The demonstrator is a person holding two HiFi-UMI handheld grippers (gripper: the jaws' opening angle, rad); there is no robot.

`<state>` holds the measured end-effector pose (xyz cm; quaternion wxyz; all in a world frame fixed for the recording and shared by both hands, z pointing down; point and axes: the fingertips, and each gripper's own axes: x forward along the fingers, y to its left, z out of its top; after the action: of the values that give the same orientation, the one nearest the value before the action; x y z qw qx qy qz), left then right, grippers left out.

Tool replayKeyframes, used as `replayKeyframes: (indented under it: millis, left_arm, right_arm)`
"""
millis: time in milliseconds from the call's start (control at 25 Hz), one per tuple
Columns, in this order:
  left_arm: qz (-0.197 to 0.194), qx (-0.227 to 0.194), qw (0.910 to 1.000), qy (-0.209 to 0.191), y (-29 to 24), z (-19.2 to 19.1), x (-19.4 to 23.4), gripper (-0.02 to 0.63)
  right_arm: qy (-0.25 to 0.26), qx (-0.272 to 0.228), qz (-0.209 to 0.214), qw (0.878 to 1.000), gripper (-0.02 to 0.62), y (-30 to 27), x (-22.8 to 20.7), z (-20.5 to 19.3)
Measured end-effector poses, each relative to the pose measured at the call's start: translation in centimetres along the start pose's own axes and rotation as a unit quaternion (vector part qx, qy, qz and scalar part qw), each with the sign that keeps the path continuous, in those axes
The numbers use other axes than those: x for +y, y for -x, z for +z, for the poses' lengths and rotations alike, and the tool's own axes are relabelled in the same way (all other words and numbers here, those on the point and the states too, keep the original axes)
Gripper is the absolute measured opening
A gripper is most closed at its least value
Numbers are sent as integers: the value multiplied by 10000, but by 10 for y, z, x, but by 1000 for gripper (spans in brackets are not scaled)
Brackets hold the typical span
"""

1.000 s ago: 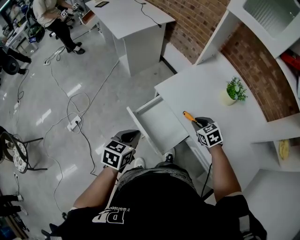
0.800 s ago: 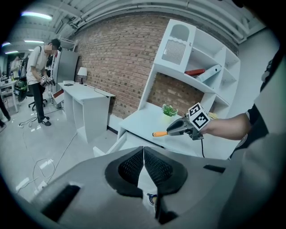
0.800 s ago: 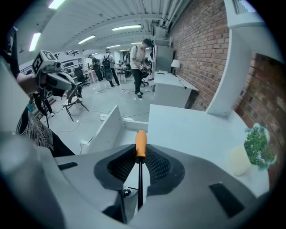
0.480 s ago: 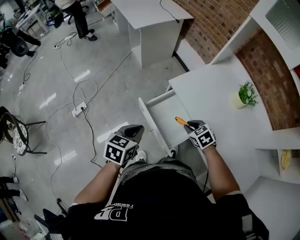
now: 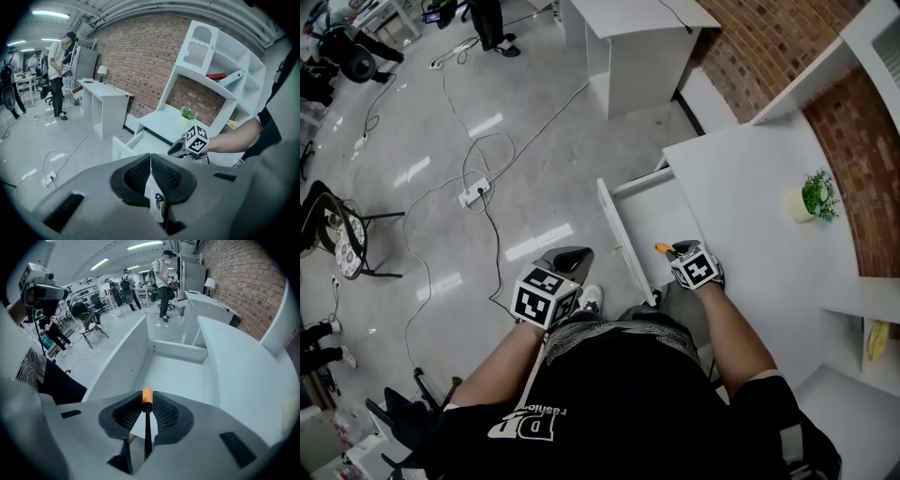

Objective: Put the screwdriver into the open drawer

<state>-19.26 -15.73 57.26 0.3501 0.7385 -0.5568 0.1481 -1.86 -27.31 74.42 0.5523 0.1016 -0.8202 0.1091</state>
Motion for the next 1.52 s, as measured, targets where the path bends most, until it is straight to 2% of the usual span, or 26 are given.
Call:
replayKeyframes:
  millis: [280,520,840,1040,1160,1360,1520]
  left_arm:
    - [181,110,9996,184,1,-12,4,20]
    - [345,120,9987,362,0,-17,4,20]
    - [692,269,9955,595,3,-31,11,20]
    - [790,385,9935,718,4,-43,6,20]
    - [799,458,9927,773,2,-51,4,20]
    - [826,567,9916,819,-1,-56,3,20]
    - [871,615,9910,811,-2,-59,6,20]
  right_arm:
    - [-67,282,214,9994,72,-43,1,3]
    - [-210,192,212,9994,72,-65,-9,19]
    - [-498,-337,234,9979,72,-97,-24,52]
    - [-627,-732,-94,9953,74,-106,-41,62]
    - [-302,-587,-284,9974,75,-115,-44,54]
    - [167,-34,-379,9991,78,-130,-37,25]
    - [97,144,-397,9991,77,-143,-40,8]
